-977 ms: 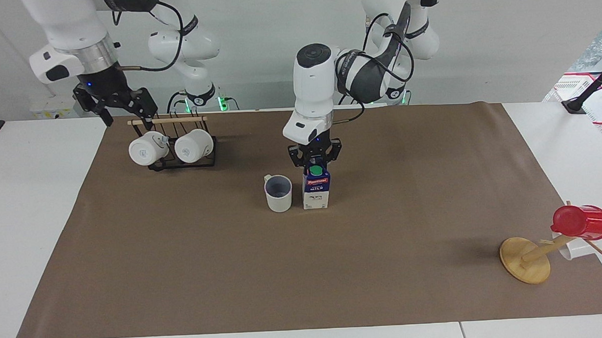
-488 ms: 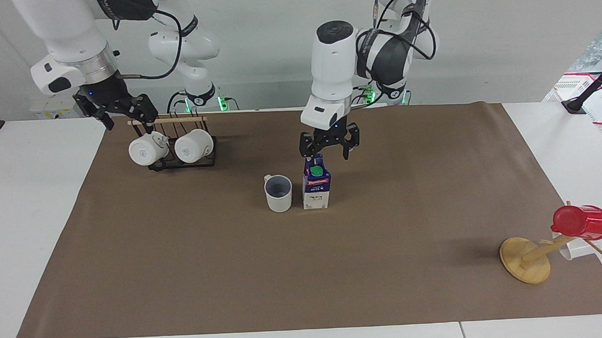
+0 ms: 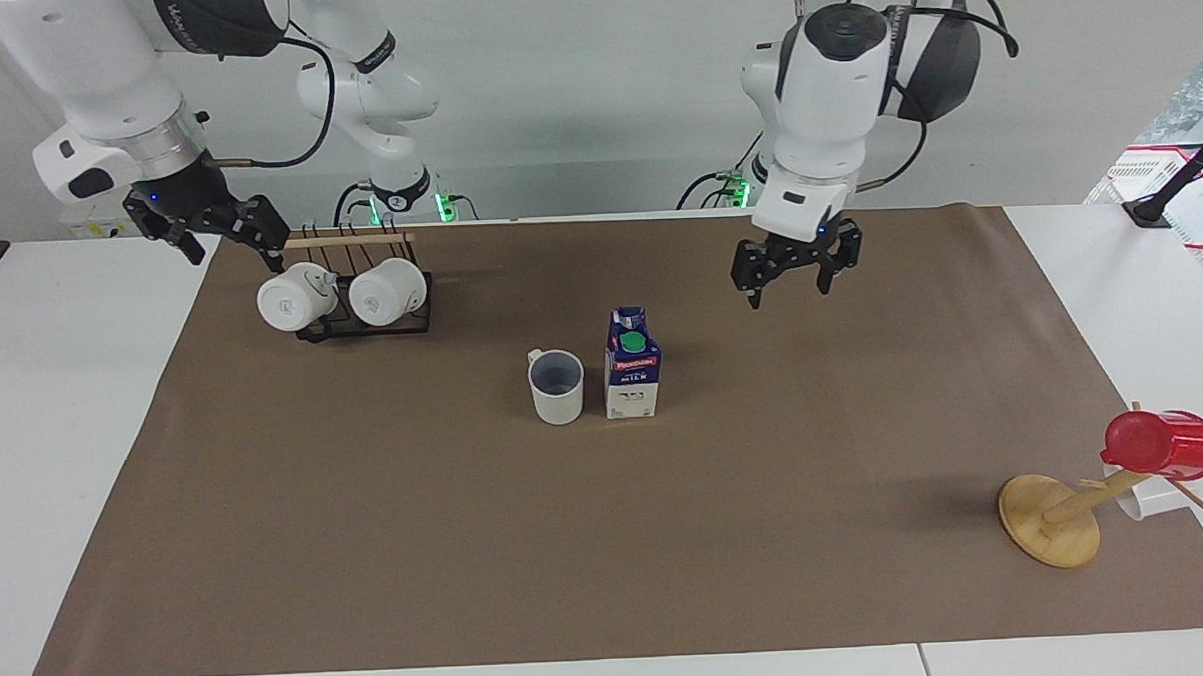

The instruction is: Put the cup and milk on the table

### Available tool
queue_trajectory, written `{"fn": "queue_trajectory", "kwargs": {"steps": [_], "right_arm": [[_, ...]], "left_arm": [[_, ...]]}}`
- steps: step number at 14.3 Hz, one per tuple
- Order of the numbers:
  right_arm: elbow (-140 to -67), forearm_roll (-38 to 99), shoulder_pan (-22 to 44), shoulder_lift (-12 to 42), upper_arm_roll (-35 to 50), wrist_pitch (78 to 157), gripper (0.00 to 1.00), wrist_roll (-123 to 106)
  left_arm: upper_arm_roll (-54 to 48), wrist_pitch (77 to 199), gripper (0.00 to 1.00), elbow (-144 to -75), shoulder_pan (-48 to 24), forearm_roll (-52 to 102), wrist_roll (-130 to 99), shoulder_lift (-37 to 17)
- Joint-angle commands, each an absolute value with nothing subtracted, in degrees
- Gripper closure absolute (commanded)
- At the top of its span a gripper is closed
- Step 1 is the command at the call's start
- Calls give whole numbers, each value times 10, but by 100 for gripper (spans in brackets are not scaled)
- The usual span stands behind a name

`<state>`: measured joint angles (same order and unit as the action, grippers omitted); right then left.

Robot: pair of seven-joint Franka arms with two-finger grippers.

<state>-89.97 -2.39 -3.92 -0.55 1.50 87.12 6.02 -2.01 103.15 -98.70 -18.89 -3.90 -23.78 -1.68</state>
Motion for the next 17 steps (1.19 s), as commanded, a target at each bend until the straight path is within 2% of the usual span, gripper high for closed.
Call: {"fn": "queue_trajectory", "kwargs": {"steps": [1,6,11,17], "right_arm": [[-916,-9,-40,-20,18,889,0,52],[-889,-2,-37,-7,20,871,0,53],[-897,-3,-35,-11,23,871,0,49],[-901,-2,-36,-13,23,872,0,53]], "left_arm": [[-21,1013,0,-1005,-115,-10,-118,10],[-17,974,0,-961,-16,19,-15,26],[-15,878,0,-854,-6,22,-7,-9],[-15,867,0,-879,-1,21,-1,9]]}}
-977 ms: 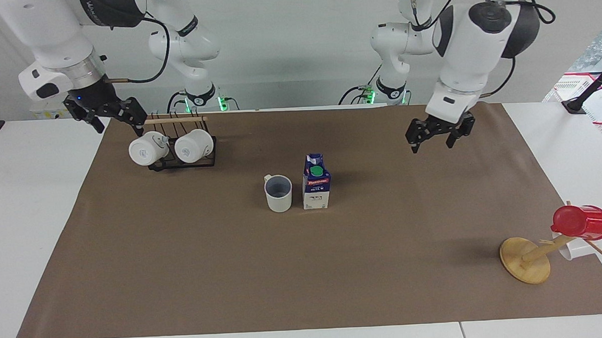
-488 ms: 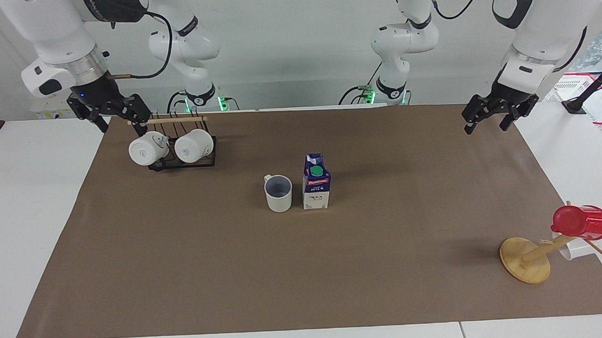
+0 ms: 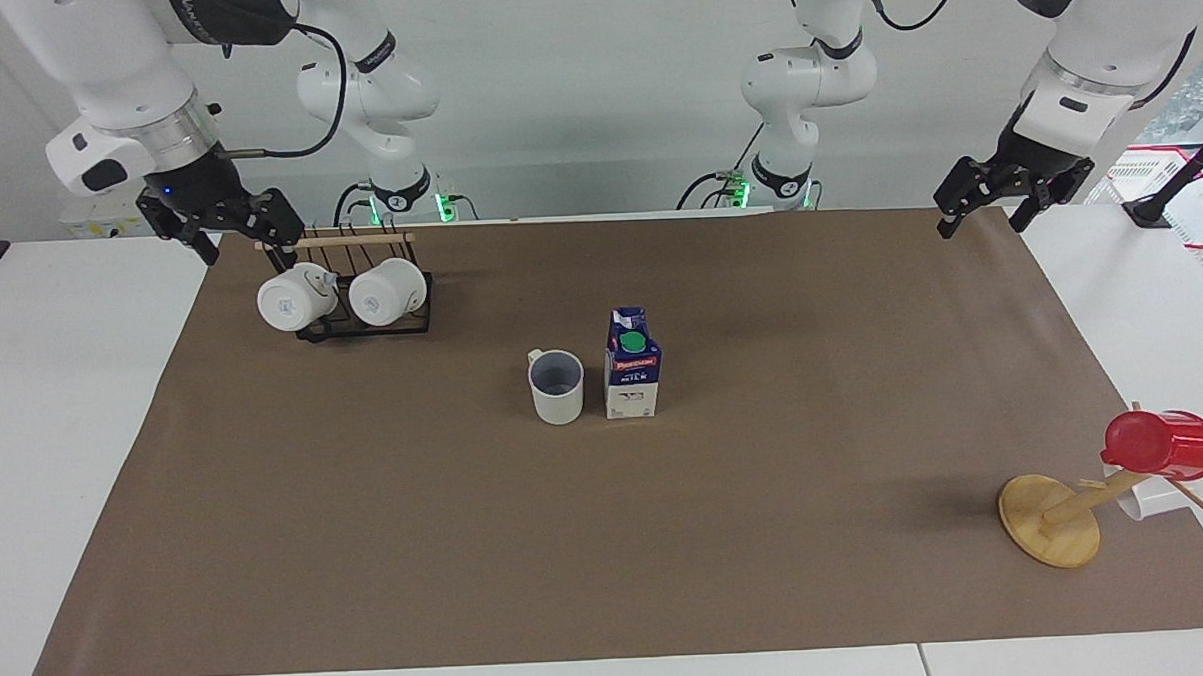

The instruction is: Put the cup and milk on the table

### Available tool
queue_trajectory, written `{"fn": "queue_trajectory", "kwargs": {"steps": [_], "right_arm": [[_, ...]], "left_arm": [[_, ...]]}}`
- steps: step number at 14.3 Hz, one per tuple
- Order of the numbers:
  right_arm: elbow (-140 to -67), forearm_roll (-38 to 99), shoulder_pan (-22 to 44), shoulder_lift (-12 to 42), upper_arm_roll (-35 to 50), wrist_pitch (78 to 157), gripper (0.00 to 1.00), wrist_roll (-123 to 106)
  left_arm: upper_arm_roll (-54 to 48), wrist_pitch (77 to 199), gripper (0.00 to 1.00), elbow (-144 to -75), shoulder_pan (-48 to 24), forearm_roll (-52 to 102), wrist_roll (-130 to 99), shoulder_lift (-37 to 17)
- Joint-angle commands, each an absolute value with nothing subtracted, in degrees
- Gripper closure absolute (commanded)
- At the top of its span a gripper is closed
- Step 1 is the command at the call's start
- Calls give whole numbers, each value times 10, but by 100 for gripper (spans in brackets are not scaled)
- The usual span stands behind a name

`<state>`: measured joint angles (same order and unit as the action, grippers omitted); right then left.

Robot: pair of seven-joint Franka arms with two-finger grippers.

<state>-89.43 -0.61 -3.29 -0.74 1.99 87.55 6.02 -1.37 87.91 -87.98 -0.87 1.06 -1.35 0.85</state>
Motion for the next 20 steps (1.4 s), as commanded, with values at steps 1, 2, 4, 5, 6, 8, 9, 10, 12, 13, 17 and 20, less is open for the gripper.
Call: {"fn": "queue_trajectory", "kwargs": {"steps": [1,2,4,5,6,8,9,10,12,13,17,20], "right_arm": [[-902,-1,-37,-14,23,872,0,53],[-902,-1,-36,-15,23,871,0,54],[-902,-1,-37,-15,23,871,0,53],[-902,-1,-37,-15,23,871,0,54],[-902,-1,-37,-15,23,870,0,54],[-901,-1,-37,-15,23,868,0,54],[-901,-1,-37,-14,23,872,0,54],[-901,-1,-36,-14,23,874,0,54],[-901,-2,-36,-15,22,872,0,54],[-901,-2,-37,-14,22,871,0,53],[-898,-2,-36,-13,22,872,0,50],[-893,-1,-19,-11,9,860,0,50]], "left_arm": [[-15,866,0,-879,-1,21,0,10],[-15,867,0,-880,-1,21,2,10],[-16,874,0,-887,-3,21,3,12],[-16,880,0,-894,-5,21,6,17],[-16,885,0,-895,-6,21,6,16],[-16,886,0,-894,-7,21,7,16],[-17,887,0,-895,-9,21,8,16],[-18,886,0,-895,-9,21,7,16],[-17,886,0,-894,-8,21,7,16],[-17,882,0,-894,-8,21,3,18],[-17,878,0,-894,-4,21,3,25],[-17,878,0,-894,-4,21,3,25]]}}
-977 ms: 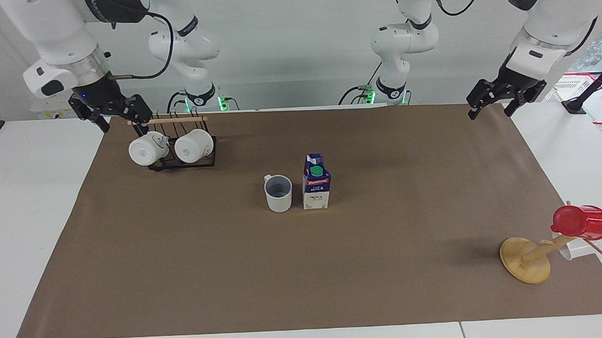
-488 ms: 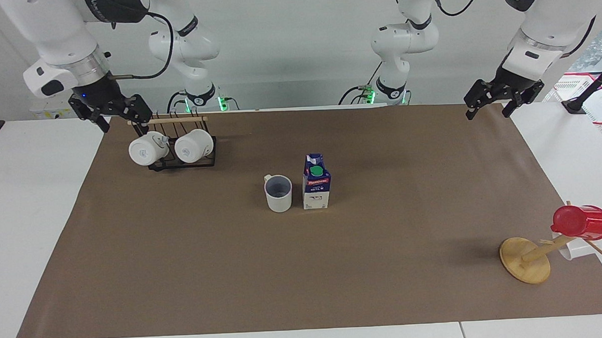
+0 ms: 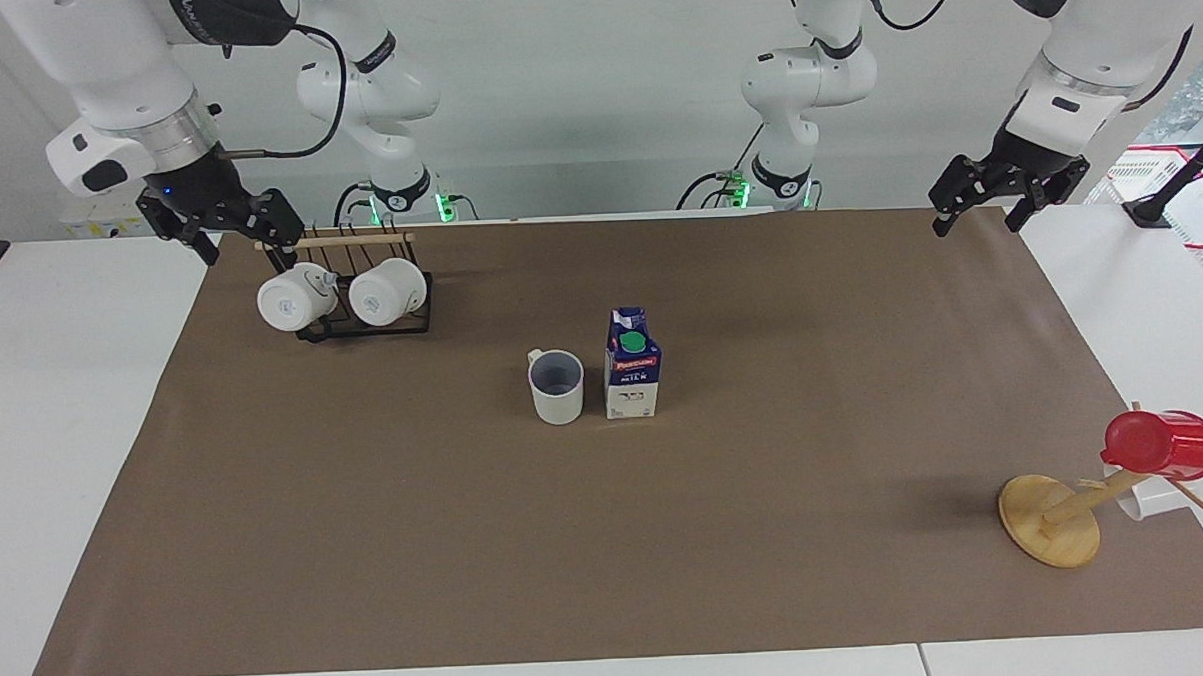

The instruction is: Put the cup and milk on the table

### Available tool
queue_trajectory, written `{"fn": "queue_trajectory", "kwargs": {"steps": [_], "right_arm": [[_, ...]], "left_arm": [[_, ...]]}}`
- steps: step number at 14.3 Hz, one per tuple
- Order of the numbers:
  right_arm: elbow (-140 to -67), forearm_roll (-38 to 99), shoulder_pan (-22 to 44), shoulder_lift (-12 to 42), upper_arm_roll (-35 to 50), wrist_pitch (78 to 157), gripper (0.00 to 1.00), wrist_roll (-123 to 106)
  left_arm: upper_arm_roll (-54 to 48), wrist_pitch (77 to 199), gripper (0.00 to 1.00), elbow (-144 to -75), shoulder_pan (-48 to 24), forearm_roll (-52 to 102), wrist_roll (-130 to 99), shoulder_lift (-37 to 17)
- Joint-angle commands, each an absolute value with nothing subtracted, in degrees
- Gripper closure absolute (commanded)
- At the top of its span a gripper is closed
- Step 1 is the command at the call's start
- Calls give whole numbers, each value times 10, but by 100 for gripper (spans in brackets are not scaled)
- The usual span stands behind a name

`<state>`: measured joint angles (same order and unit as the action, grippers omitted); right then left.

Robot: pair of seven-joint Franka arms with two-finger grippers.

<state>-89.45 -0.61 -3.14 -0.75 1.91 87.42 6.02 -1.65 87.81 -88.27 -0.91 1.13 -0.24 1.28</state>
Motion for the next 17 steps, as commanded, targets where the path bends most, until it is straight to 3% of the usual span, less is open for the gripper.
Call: {"fn": "queue_trajectory", "kwargs": {"steps": [1,3,17], "right_arm": [[-892,-1,1,-11,-14,860,0,50],[-892,-1,25,-10,-47,861,0,49],[-883,-4,39,-8,-47,860,0,58]], "left_arm": [[-17,878,0,-894,-4,21,3,25],[-17,878,0,-894,-4,20,3,25],[-17,877,0,-894,-4,21,3,25]]}}
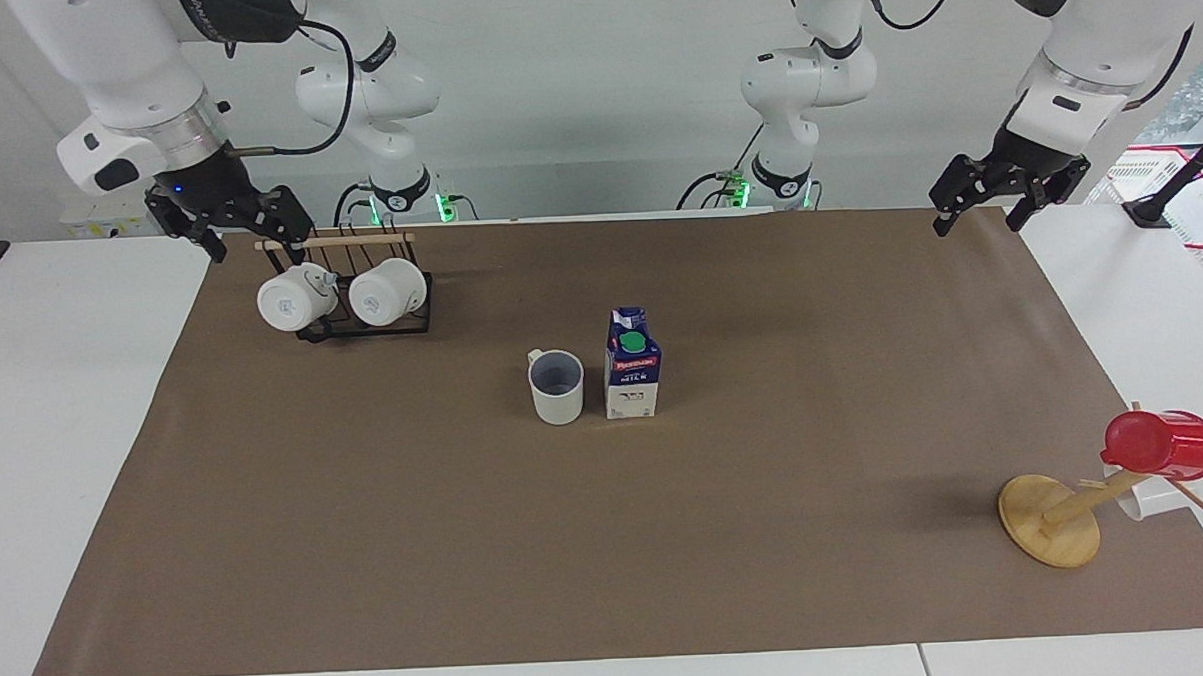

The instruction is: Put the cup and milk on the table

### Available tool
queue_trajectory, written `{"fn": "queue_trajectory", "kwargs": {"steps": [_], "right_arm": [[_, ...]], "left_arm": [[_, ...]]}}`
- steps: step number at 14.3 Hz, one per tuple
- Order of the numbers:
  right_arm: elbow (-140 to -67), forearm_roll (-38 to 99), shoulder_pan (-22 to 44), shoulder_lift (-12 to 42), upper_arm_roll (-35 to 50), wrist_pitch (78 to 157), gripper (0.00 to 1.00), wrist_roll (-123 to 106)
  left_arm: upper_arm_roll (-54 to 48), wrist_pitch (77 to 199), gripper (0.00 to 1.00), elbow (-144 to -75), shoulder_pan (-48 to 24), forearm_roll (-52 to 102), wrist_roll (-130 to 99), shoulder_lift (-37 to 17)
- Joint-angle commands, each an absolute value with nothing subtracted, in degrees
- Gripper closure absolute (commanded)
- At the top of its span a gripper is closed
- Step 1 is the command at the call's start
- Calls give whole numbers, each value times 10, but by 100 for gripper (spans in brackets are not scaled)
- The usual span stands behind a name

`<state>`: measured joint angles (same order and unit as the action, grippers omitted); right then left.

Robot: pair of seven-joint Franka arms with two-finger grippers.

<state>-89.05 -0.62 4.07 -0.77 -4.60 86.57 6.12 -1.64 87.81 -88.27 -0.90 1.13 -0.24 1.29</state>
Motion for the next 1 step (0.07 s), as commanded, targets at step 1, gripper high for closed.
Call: {"fn": "queue_trajectory", "kwargs": {"steps": [1], "right_arm": [[-883,-4,40,-8,-47,860,0,58]], "left_arm": [[-17,877,0,-894,-4,21,3,25]]}}
